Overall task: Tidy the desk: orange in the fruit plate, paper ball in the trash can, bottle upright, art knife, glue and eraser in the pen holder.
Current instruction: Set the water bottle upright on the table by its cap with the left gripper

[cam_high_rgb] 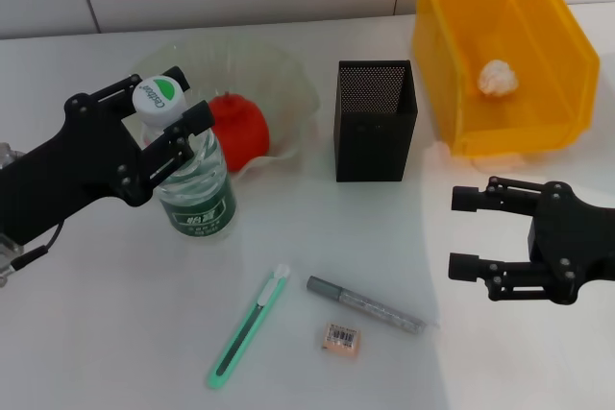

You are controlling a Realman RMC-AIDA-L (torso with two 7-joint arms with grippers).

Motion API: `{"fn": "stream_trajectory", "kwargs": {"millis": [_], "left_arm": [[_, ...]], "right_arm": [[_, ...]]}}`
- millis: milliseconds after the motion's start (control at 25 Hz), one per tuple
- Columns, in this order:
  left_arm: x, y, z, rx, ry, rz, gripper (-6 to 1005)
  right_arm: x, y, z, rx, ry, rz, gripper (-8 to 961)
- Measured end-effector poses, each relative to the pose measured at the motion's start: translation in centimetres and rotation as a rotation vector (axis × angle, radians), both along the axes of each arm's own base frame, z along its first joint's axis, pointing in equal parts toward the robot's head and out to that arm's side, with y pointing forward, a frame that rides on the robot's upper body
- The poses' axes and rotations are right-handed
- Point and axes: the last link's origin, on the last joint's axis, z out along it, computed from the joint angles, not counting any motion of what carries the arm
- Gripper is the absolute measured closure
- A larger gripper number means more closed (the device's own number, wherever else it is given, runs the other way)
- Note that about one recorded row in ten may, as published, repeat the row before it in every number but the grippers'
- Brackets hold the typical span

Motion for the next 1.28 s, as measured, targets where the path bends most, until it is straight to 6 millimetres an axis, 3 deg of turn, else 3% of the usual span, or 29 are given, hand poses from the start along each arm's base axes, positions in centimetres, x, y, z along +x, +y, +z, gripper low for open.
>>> {"fn": "stream_trajectory", "kwargs": {"millis": [520,1280], "left_arm": [[-2.4,0.4,0.1,0.042,0.076,0.116,506],[-3.3,1.4,-0.5,0.062,0.132,0.195,474]], "right_arm": [[-0.2,0.3,-0.2,-0.006,-0.004,0.004,157],[-0.3,0.9,-0.4,-0.009,-0.016,0.005,158]]}}
